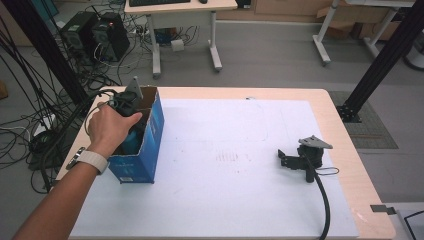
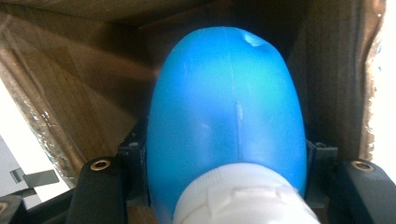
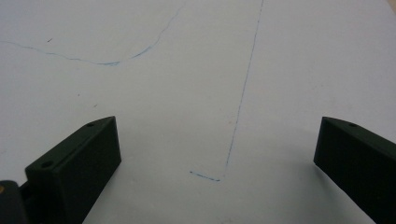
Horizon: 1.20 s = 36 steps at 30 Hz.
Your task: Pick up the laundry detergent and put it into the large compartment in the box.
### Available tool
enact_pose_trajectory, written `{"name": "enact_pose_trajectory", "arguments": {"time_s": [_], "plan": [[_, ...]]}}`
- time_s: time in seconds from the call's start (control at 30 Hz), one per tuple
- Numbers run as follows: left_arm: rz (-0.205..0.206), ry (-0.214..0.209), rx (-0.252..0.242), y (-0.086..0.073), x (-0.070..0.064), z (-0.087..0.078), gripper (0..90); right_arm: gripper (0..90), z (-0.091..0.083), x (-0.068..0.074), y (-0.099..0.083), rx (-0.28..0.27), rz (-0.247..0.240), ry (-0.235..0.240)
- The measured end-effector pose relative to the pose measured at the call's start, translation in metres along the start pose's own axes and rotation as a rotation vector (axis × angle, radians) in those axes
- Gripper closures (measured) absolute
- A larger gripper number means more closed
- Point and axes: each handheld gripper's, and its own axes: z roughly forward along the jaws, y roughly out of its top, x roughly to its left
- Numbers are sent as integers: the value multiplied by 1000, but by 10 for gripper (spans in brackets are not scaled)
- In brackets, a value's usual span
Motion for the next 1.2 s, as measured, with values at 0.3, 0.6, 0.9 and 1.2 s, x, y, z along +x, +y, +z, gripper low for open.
{"name": "enact_pose_trajectory", "arguments": {"time_s": [0.3,0.6,0.9,1.2], "plan": [[5,36,1,0,-5,0,322,0,0,0,0,0,1,0],[7,18,-18,-6,-2,-7,290,0,0,0,0,-1,3,0],[28,33,-44,-11,-6,-23,235,0,0,0,0,-2,0,-1],[146,54,-66,-16,-15,-46,148,0,0,0,0,-2,1,-1]]}}
